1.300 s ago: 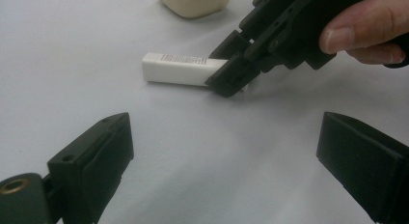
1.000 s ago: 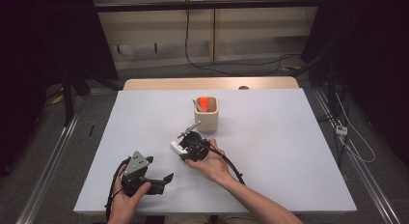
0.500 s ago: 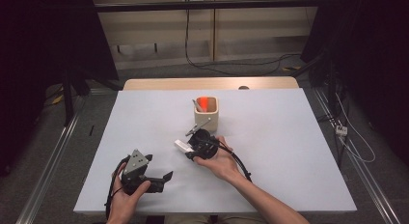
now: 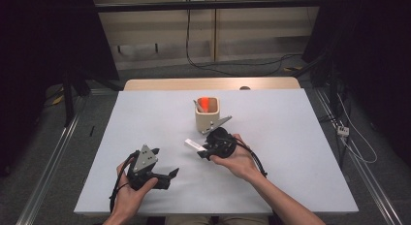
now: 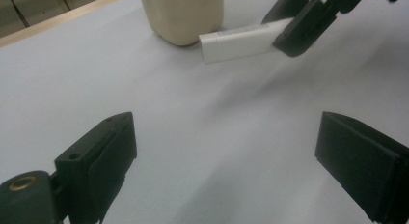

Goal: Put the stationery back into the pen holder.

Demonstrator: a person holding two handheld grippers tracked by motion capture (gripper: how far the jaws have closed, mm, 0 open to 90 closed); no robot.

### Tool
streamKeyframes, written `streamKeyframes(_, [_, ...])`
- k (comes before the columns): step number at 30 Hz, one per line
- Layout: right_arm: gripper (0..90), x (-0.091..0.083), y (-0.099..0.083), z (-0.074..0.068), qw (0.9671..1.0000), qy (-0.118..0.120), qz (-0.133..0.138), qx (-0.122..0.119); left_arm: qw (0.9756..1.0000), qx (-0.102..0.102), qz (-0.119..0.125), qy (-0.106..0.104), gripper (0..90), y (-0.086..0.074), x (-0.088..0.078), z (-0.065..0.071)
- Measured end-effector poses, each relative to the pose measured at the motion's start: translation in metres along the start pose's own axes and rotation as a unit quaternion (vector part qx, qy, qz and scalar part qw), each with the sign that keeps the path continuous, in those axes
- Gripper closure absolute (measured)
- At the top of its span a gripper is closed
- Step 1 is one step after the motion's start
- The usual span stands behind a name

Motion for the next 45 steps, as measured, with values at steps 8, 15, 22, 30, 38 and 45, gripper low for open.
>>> streamKeyframes(8, [68.4,-0.017,-0.011,0.007,0.9999,0.010,0.003,-0.004,0.9980,0.062,-0.012,-0.009,7.4,0.024,0.018,0.003])
streamKeyframes(15, [68.4,-0.033,-0.015,0.012,0.9997,0.020,0.007,-0.014,0.9944,0.103,-0.021,-0.014,6.2,0.047,0.037,0.009])
streamKeyframes(22, [68.3,-0.044,-0.018,0.018,0.9994,0.018,0.023,-0.017,0.9910,0.132,-0.022,-0.006,5.3,0.048,0.051,0.022])
streamKeyframes(30, [68.3,-0.041,-0.020,0.014,0.9988,0.027,0.007,-0.040,0.9814,0.187,-0.026,0.034,6.5,0.037,0.057,0.028])
streamKeyframes(38, [68.3,-0.033,-0.016,0.008,0.9978,0.036,-0.009,-0.054,0.9456,0.308,-0.024,0.100,14.1,0.037,0.055,0.034])
streamKeyframes(45, [68.3,-0.030,-0.014,0.007,0.9974,0.040,-0.018,-0.057,0.9214,0.372,-0.027,0.108,21.3,0.042,0.059,0.039])
Point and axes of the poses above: each handheld gripper's, and its own axes: x roughly forward along the jaws, y roughly out of its top, z roughly to its right, the point moved 3 cm from there along x, roughly forward along the jaws, and after that the axes turned 1 degree about -y, right-handed, at the moved point
